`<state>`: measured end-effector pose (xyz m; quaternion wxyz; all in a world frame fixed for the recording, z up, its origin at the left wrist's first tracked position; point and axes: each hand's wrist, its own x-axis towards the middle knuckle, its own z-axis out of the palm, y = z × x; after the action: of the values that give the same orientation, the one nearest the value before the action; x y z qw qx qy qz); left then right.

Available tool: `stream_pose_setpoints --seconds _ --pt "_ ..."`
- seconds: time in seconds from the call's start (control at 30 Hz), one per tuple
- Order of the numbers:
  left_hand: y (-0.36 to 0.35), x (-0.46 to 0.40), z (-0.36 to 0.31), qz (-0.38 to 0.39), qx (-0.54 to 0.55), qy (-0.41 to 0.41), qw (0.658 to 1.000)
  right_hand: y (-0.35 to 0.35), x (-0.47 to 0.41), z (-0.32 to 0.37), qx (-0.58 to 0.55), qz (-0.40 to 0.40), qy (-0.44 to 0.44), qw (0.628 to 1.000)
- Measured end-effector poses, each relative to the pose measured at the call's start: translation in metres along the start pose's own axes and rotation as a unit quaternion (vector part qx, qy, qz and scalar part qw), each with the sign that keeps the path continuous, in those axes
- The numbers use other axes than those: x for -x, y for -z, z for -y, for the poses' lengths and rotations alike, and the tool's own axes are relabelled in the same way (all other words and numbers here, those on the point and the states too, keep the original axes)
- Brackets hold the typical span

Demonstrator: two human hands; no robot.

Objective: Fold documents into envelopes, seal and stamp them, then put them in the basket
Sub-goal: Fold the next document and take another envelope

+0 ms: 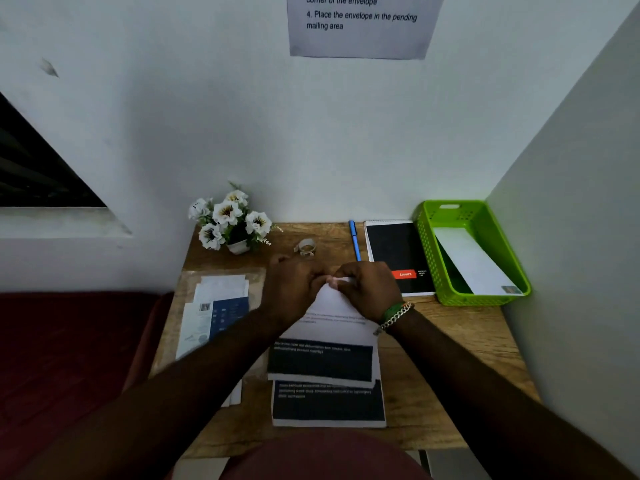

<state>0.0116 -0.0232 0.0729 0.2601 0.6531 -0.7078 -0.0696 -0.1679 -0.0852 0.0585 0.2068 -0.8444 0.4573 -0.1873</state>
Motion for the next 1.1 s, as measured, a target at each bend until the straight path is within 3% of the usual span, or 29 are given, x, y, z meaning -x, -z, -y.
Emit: stream_pose_setpoints --seconds 0.13,0.3,0.43,0.57,0.8,1.1 --pt "0.011 -0.003 0.024 0.027 -0.020 0.000 0.999 0.023 0.001 -0.011 0.000 -0.031 -0.001 1.000" --pt "0.021 0.006 0.065 0.022 0.030 0.047 0.998 0.036 0.005 -0.019 0.016 -0.028 -0.004 0.999" --pt "0.022 -0.002 0.042 -0.044 0.075 0.041 0.995 0.040 -0.002 -0.016 0.011 -0.031 -0.007 0.999" --pt "0.018 -0.014 0.011 -0.035 0.066 0.034 0.997 0.042 -0.015 0.000 -0.009 -0.020 -0.005 1.000" --pt "0.025 -0.019 0.019 -0.032 0.089 0.052 0.994 0.046 -0.017 -0.009 -0.047 -0.014 -0.042 0.998" --pt "0.027 -0.016 0.036 0.047 0.132 0.081 0.987 0.054 -0.001 -0.034 -0.191 0.003 -0.086 0.978"
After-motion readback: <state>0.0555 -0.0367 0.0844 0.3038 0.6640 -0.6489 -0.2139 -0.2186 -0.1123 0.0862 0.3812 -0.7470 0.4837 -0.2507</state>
